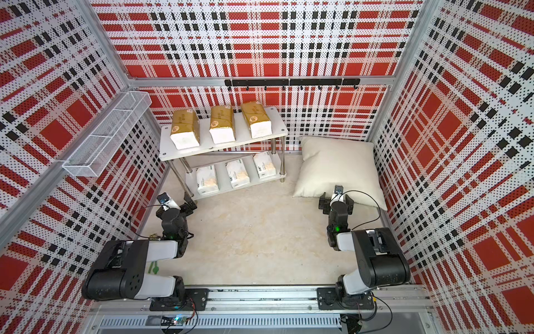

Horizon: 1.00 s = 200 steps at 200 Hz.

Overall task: Place the tissue boxes on the shelf by color
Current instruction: Reset both arms

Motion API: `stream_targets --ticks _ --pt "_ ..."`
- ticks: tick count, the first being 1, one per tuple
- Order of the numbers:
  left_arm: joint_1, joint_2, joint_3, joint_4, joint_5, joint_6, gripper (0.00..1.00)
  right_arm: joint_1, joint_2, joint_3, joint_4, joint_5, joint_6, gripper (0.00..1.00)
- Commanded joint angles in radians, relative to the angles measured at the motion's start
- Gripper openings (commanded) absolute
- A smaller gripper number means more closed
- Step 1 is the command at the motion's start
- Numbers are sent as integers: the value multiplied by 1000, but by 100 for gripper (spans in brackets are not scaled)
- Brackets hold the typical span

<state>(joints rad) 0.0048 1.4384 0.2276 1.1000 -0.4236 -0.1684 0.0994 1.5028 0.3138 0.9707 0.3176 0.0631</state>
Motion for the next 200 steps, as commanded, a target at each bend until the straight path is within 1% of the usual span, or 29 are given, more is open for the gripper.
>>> stream_targets --ticks 1,12,20,30,188,200 --pt "-28 72 -23 216 36 81 99 -11 52 -25 158 -5 -5 100" --pt "-46 119 -19 268 59 117 99 -16 35 -19 116 -19 4 100" --pt "-64 131 -19 284 46 133 99 -20 46 -21 142 -19 1 100" --pt "-62 125 -28 284 45 132 99 -21 39 -17 116 -26 7 100" --pt "-62 129 -24 284 49 134 99 -29 45 -11 113 -38 10 100" --pt "-63 128 -24 284 49 135 99 -34 45 -6 103 -55 12 100"
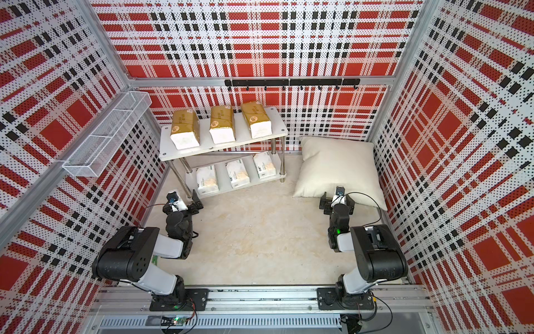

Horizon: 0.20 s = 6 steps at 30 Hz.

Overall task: Place the tissue boxes on the shelf by color
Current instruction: Reset both arms

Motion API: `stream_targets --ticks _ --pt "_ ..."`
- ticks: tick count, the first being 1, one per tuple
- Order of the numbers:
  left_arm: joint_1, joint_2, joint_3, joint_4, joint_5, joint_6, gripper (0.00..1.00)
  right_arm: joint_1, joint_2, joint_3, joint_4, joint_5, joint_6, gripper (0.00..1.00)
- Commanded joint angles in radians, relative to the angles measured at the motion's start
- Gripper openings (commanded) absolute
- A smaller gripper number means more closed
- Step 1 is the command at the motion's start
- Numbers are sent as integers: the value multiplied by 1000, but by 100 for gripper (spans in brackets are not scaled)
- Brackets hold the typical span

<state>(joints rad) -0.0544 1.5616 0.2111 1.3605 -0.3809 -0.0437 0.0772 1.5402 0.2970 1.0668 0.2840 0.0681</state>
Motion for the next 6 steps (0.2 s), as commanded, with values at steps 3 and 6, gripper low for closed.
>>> stream_targets --ticks 3,6 --pt "-2 5 -7 24 6 10 99 -19 5 9 4 -35 12 100" --pt "-2 6 -7 23 7 10 99 -20 3 5 9 -36 11 100"
